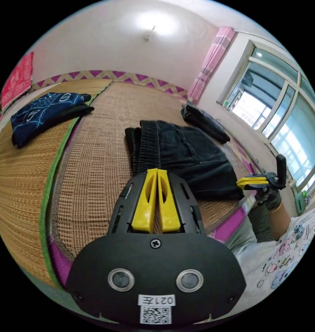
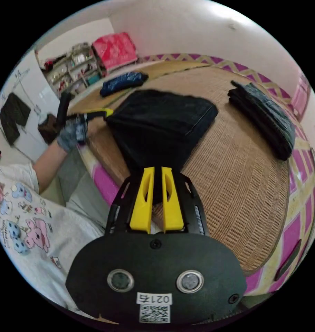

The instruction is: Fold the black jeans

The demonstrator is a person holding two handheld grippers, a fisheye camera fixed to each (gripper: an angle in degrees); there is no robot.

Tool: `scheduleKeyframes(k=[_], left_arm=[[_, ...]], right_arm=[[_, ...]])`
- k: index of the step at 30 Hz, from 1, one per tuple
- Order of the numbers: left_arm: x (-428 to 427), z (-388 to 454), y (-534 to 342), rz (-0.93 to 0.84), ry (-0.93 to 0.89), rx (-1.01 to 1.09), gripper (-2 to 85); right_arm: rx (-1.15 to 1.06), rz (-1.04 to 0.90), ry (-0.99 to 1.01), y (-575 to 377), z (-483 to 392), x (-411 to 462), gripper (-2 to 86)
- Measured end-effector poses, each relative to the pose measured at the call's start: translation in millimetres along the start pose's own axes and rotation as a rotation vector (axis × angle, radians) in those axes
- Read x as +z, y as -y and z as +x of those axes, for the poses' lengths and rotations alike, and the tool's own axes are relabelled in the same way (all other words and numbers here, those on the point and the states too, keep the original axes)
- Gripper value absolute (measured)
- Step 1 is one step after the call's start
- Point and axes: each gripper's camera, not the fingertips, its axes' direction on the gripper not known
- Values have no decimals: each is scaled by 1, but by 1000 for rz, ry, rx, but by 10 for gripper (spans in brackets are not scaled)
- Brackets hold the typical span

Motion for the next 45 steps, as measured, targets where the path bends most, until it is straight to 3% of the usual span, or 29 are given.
scheduleKeyframes(k=[3,8,12,17,23,30,38,42,45], left_arm=[[-6,-44,10,114,-120,-185,14],[59,-115,34,-106,-347,-374,135],[85,-119,51,-200,-420,-334,136],[115,-108,74,-323,-390,-305,80],[97,-57,116,-282,-388,-176,52],[140,37,247,-245,-424,35,52],[302,135,418,-258,-462,78,56],[368,128,414,-324,-377,-44,47],[364,104,378,-239,-315,-81,13]], right_arm=[[204,147,96,20,71,-14,96],[443,87,390,47,184,31,132],[485,14,564,60,220,66,130],[493,-59,605,79,234,88,87],[354,-40,626,95,236,57,58],[301,140,459,136,303,-54,57],[430,274,188,181,413,-124,63],[585,142,-55,184,460,-79,107],[611,124,-193,168,458,-56,123]])
